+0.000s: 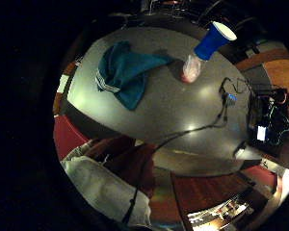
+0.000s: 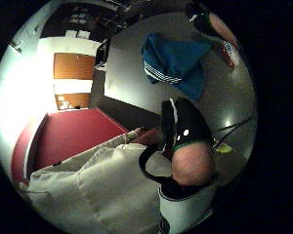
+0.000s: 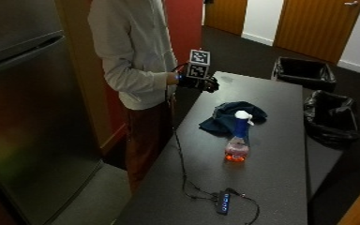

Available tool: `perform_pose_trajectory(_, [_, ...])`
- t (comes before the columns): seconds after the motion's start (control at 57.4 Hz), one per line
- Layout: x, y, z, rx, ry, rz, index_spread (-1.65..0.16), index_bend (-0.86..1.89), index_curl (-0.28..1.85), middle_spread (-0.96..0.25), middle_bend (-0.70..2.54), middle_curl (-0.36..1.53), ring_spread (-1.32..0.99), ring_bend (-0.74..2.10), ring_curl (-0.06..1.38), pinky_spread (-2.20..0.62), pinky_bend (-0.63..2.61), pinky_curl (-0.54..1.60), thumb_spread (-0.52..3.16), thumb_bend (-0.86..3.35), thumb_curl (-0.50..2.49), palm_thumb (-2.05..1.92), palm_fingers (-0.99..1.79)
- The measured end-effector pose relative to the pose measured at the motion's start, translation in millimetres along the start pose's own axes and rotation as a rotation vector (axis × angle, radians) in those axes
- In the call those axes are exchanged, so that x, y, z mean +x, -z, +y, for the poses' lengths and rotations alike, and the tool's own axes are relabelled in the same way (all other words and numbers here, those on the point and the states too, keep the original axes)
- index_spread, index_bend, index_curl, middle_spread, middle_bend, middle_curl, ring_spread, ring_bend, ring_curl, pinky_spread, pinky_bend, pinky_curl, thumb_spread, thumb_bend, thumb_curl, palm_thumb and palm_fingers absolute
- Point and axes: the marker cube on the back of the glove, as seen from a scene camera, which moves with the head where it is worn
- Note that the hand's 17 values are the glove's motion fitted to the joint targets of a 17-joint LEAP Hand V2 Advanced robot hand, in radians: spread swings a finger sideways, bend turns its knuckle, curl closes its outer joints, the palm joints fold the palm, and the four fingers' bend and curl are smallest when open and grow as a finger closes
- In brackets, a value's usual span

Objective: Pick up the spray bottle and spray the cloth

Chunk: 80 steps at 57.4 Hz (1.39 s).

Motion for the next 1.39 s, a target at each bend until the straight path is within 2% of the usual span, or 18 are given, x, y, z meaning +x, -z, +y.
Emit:
perform_pose_trajectory(0.157, [4,-1,5,-0.002,0.008,0.011,-0.3,0.35,0.22,-0.06,0.27,0.17,-0.01,0.21,0.12,0.16,0.2,0.15,0.83,0.35,0.19,0.58,0.46])
perform_pose_trajectory(0.383, [7,-5,14,0.031,-0.003,-0.005,-0.36,0.25,0.28,-0.07,0.24,0.24,-0.01,0.19,0.16,0.19,0.19,0.21,1.07,0.26,0.27,0.57,0.41])
perform_pose_trajectory(0.627, [33,-5,33,0.147,-0.079,-0.034,-0.38,0.15,0.29,-0.06,0.2,0.28,-0.01,0.2,0.2,0.2,0.21,0.26,1.11,0.12,0.31,0.55,0.34])
perform_pose_trajectory(1.08, [93,3,49,0.482,-0.313,-0.141,-0.34,0.12,0.26,-0.02,0.22,0.33,0.01,0.23,0.25,0.2,0.24,0.32,1.03,-0.03,0.35,0.52,0.29])
perform_pose_trajectory(1.289, [96,-5,39,0.651,-0.384,-0.356,-0.31,0.11,0.23,-0.01,0.22,0.34,0.02,0.27,0.28,0.2,0.29,0.34,1.0,-0.03,0.35,0.5,0.24])
perform_pose_trajectory(1.393, [95,-10,32,0.731,-0.425,-0.387,-0.3,0.12,0.23,-0.01,0.22,0.35,0.01,0.31,0.29,0.19,0.29,0.34,1.0,-0.02,0.36,0.52,0.28])
